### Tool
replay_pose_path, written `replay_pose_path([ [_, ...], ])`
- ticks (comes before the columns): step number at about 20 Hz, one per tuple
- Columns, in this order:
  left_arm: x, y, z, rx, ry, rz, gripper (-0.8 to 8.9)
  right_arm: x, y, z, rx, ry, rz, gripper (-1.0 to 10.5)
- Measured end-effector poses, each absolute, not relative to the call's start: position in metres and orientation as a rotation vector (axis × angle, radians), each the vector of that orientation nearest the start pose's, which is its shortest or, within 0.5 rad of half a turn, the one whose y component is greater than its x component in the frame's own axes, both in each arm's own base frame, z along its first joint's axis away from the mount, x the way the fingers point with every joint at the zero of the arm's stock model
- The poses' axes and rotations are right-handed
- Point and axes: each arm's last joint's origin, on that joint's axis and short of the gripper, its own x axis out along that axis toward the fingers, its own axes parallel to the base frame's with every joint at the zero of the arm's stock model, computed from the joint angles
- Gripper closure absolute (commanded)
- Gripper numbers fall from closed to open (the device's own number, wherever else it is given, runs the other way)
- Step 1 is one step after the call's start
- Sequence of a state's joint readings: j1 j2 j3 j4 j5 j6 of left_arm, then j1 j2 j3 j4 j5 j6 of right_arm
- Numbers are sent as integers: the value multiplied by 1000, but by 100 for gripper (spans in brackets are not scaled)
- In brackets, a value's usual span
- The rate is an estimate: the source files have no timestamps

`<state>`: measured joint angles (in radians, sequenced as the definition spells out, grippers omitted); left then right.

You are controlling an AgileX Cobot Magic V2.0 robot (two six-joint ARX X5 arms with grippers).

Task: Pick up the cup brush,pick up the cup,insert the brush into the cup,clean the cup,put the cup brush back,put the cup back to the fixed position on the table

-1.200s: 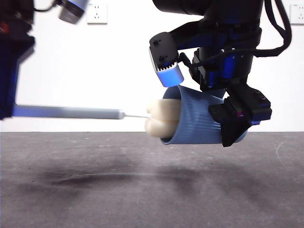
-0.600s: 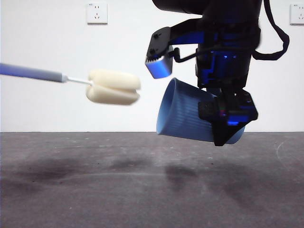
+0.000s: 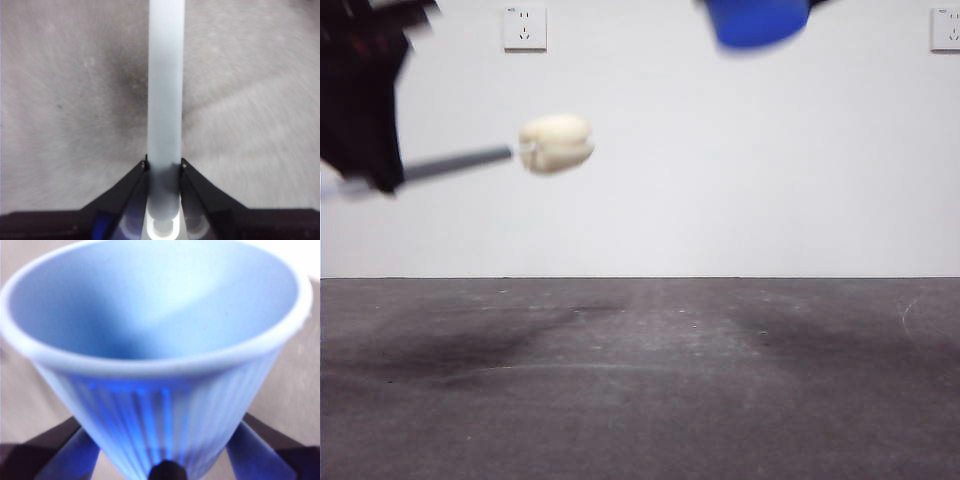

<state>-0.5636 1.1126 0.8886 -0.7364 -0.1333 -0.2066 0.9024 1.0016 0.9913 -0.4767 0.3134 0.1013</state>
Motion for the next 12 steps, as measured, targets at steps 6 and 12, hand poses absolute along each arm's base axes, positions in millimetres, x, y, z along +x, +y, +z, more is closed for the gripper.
replay_pose_path([
  [6,222,-136,224,-15,940,-232,822,103,116,368,-57,309,563,963],
  [12,241,-148,180,-29,1061,-164,822,97,109,365,-80,347,558,963],
])
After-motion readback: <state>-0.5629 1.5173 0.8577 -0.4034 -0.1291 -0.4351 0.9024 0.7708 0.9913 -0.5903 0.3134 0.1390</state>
